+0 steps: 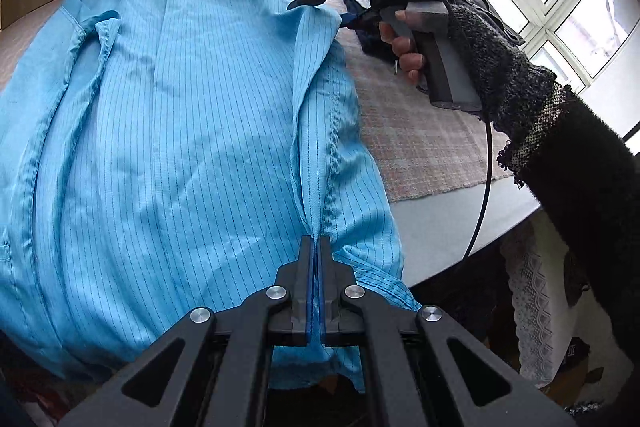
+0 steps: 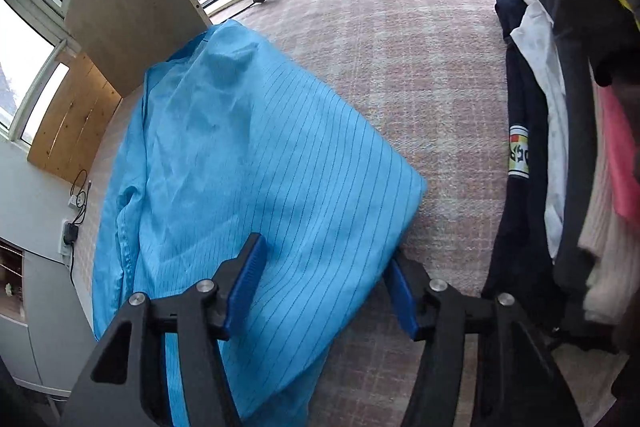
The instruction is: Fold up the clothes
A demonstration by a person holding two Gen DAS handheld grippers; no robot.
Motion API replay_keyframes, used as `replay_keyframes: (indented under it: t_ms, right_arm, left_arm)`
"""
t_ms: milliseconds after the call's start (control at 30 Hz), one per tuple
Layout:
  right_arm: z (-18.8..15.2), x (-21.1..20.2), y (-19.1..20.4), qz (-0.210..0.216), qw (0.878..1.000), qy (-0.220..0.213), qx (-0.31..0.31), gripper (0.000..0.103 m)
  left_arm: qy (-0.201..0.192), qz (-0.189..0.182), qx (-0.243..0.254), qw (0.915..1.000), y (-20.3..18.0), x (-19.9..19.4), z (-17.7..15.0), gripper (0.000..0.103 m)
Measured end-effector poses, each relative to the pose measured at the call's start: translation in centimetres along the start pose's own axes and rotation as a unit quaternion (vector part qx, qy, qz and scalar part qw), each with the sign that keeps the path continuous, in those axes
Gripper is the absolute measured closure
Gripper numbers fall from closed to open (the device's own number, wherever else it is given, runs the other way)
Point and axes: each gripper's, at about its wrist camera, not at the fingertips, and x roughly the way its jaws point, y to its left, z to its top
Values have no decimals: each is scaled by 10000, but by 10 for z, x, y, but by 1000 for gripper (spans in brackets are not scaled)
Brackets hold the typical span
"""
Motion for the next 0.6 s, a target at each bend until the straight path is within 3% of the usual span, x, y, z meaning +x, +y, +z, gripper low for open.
replay_keyframes:
  t_ms: [67,333,600]
  right_arm:
    - [1,-4,4,165,9998,-114,-20,94]
    - [15,-45,58,374,9949,-669,-649,99]
    - [30,-24,171,164,9812,-406,-1878,100]
  left_arm:
    - [-16,-31,-30,10000,2,-2,0,102]
    - [-230,-166,-227,9993,15,-21,-3,102]
    - [-541,9,-973,9938,68,-62,-27,102]
